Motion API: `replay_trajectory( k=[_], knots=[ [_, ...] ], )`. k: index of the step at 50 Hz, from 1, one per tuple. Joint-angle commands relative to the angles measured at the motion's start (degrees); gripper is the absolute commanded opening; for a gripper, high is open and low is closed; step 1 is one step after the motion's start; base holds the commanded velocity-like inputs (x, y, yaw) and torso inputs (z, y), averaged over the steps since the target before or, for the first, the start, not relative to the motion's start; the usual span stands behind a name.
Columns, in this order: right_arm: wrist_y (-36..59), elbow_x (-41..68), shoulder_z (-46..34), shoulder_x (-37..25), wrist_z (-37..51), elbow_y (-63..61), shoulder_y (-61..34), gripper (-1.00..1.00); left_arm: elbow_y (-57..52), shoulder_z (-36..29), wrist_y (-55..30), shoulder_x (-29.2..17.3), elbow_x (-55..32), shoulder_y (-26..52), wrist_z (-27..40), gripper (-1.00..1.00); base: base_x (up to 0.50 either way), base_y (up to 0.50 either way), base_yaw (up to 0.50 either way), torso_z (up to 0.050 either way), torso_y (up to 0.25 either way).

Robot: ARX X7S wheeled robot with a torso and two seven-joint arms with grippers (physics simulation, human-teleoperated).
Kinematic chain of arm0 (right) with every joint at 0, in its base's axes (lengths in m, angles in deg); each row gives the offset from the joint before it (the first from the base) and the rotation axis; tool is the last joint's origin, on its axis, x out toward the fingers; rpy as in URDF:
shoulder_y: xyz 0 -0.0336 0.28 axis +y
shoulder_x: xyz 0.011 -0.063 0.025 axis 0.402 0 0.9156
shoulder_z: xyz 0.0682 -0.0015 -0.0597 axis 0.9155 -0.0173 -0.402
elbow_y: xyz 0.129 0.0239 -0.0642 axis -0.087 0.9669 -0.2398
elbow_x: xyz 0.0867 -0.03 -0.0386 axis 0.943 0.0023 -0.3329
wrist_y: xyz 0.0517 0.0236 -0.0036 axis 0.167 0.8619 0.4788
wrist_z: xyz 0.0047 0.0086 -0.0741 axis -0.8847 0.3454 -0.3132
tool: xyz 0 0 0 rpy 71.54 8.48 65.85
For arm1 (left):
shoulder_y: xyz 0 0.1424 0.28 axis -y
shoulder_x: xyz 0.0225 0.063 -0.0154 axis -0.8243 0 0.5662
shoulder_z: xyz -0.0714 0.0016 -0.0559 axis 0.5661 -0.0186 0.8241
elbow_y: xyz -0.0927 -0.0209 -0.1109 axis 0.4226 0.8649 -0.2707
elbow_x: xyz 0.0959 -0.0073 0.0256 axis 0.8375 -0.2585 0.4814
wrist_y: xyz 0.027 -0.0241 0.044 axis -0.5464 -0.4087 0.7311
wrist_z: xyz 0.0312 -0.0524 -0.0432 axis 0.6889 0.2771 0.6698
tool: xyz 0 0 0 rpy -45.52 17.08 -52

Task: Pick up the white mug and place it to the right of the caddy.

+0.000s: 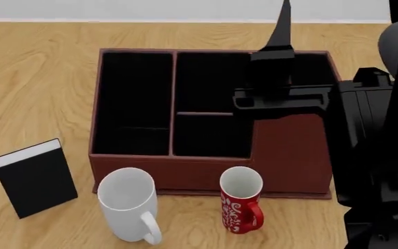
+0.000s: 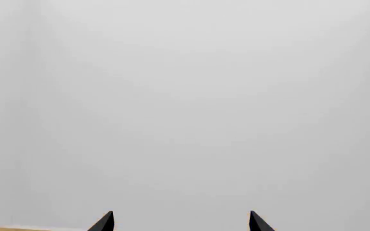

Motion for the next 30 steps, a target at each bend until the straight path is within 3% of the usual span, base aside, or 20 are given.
replay_trajectory(
  k=[1, 30],
  knots=[
    [1.1, 1.5, 1.2, 0.0, 0.2, -1.0, -0.4, 1.0, -1.1, 0.3, -1.4, -0.5, -1.0, 0.6, 0.6, 1.0, 0.25, 0.0, 0.0, 0.0, 0.0],
    [1.2, 5.5, 2.4, 0.3, 2.3, -0.8, -0.3, 1.0, -0.5, 0.3, 3.7, -1.3, -1.7, -3.2, 0.7, 1.0, 0.25, 0.0, 0.0, 0.0, 0.0]
  ],
)
